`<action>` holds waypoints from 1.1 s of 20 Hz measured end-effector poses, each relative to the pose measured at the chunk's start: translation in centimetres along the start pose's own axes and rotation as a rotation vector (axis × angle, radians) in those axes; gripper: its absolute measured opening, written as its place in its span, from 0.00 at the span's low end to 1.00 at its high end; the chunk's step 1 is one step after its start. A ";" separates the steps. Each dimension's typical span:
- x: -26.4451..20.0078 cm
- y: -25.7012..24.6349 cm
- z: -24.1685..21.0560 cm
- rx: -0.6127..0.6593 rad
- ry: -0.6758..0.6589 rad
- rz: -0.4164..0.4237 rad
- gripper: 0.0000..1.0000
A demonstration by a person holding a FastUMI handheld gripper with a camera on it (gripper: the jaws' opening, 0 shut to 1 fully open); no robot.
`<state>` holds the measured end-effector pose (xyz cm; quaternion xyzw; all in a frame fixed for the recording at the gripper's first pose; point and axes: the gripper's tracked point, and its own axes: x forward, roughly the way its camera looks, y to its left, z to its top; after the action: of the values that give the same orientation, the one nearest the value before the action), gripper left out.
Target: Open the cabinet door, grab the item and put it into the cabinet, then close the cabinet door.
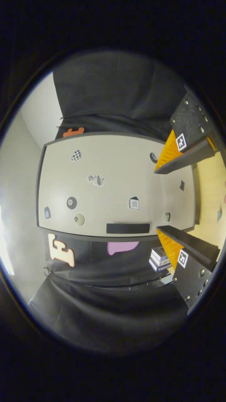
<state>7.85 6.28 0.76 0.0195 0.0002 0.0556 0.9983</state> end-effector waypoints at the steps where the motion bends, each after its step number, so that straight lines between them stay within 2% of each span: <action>1: 0.9 0.7 0.2 0.001 -0.005 0.016 0.97; 8: 8.0 5.1 1.2 0.003 -0.003 0.079 0.97; 15: 13.3 7.6 1.2 0.041 0.011 0.081 0.97; 20: 14.3 7.2 1.4 0.036 0.010 0.041 0.64; 22: 14.8 7.9 1.7 0.053 0.003 0.051 0.52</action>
<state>21.69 15.66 2.78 0.0458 0.0026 0.0810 0.9957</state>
